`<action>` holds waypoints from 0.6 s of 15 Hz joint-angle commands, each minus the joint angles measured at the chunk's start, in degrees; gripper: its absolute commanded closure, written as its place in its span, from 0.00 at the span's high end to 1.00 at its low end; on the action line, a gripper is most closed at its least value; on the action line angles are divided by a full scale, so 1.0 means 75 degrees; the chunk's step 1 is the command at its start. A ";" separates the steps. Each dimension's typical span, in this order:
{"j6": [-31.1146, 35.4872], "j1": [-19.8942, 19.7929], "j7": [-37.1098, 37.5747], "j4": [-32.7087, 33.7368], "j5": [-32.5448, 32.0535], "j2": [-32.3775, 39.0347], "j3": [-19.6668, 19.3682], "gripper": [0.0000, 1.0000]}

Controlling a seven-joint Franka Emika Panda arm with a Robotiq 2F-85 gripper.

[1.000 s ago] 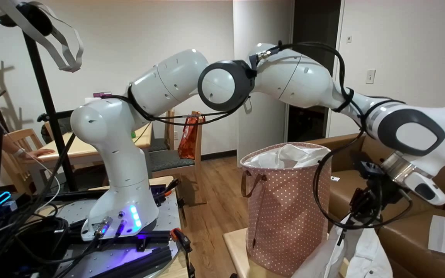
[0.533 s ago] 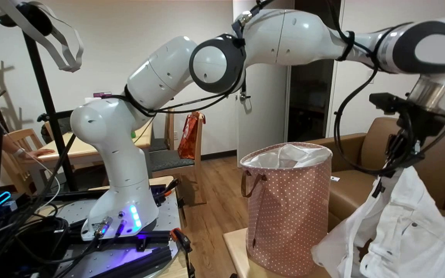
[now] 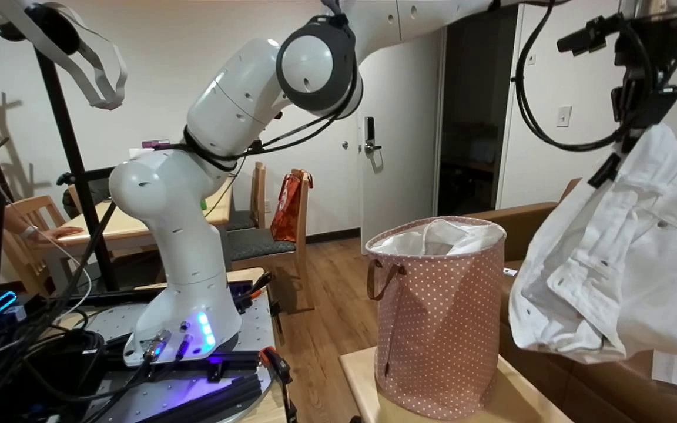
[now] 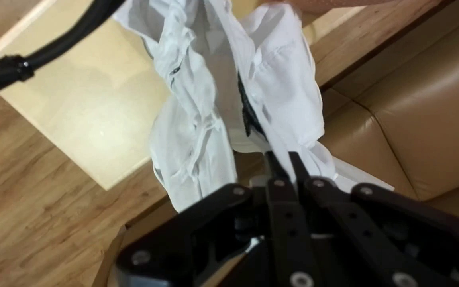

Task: Pick up the white shorts and put them in the bag

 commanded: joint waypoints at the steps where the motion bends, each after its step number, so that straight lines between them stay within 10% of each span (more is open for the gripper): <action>1: -0.0005 0.0028 -0.0011 0.0053 -0.0001 -0.0109 -0.0001 0.05; 9: 0.0683 -0.0194 -0.0184 0.0677 -0.0057 -0.0248 -0.0154 0.01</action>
